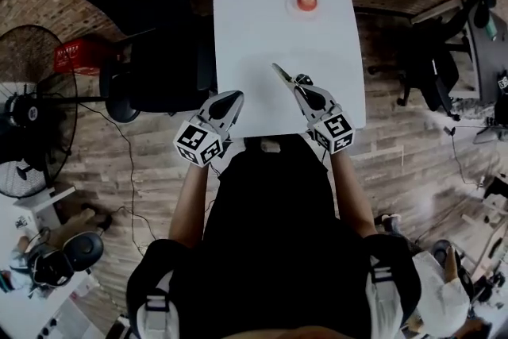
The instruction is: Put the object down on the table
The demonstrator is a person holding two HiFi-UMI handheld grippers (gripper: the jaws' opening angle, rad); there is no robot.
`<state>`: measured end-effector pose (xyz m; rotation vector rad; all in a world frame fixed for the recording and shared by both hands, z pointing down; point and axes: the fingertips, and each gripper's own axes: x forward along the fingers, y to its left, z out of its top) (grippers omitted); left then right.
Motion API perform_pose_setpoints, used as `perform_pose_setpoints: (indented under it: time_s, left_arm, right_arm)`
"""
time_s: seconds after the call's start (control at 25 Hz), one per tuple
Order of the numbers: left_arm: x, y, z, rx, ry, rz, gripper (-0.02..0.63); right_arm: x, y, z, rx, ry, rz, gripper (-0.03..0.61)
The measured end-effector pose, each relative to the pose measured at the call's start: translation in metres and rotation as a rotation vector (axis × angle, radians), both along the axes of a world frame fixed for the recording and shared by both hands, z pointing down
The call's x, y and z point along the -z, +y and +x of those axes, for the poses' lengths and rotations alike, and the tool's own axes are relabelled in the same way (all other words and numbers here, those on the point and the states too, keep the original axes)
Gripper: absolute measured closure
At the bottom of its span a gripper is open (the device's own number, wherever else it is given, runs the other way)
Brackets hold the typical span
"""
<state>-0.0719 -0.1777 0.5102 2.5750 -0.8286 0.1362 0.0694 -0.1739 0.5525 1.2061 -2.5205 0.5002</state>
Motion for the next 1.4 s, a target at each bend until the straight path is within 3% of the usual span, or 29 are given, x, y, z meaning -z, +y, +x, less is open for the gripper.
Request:
perform_pose_setpoints:
  time_s: [0.48,0.88,1.4]
  left_arm:
    - [0.007,-0.009,0.004,0.140,-0.001,0.006,0.592]
    - [0.003,-0.001,0.009,0.241,-0.026,-0.010,0.592]
    - [0.001,0.006,0.011,0.350,-0.051,-0.023,0.592]
  right_arm:
    - [-0.009,-0.027,-0.004,0.165,0.009,-0.008,0.580]
    - [-0.026,-0.038,0.004,0.245,0.002,-0.042,0.578]
    - [-0.080,-0.045,0.017,0.349,0.064,-0.121,0.578]
